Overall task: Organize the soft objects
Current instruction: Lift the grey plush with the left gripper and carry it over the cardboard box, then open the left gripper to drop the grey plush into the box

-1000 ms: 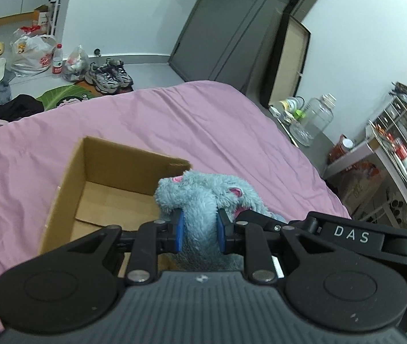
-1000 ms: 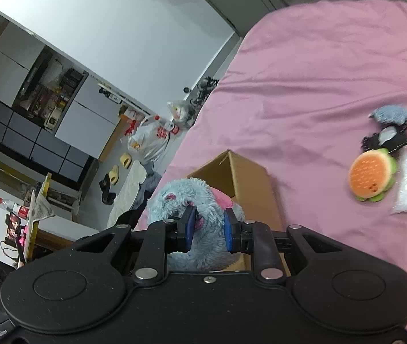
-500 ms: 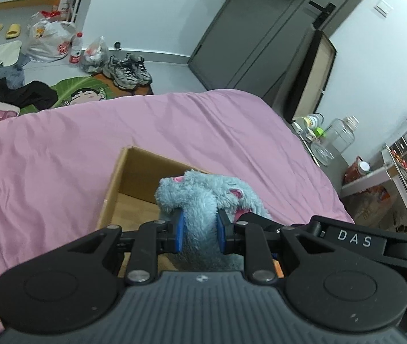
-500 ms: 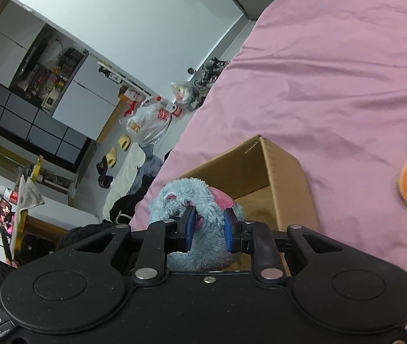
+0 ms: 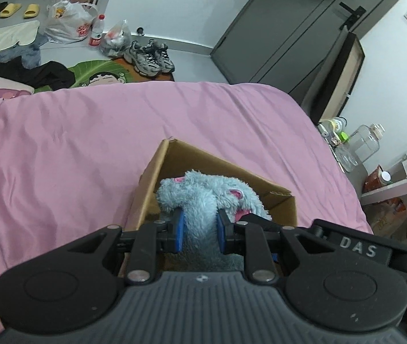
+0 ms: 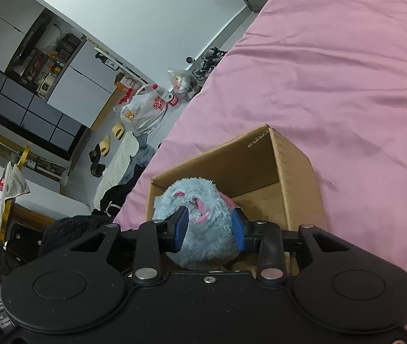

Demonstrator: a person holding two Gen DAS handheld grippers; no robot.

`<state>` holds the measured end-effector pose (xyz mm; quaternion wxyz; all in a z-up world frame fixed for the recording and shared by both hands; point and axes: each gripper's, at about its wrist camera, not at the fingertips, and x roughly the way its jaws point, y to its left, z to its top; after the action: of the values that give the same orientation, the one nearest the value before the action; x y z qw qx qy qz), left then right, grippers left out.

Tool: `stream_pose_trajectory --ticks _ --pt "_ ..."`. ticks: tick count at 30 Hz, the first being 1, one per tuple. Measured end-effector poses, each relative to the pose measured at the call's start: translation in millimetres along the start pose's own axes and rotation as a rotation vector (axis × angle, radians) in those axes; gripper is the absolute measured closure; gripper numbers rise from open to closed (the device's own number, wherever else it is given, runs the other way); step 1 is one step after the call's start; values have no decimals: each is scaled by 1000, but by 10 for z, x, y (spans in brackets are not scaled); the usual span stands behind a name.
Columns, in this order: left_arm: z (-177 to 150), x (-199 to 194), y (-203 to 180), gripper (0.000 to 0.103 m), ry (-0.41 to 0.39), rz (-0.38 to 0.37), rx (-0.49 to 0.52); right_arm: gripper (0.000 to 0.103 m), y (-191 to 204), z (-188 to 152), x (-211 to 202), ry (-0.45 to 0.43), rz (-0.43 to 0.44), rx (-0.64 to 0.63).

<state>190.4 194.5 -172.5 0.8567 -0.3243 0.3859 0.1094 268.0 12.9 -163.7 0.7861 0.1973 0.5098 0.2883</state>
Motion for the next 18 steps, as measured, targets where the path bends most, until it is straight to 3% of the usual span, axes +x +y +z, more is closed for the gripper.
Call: stream_pose_trajectory --ticks 3,11,18 --pt "11 31 8 82 -6 28 -5 61 1 -19 -63 -4 -13 2" --pt "18 106 -84 78 -8 111 30 57 -39 -47 -347 -30 -19 17" --pt "32 -73 -163 58 -21 130 32 47 -125 -99 -673 -68 -56 25"
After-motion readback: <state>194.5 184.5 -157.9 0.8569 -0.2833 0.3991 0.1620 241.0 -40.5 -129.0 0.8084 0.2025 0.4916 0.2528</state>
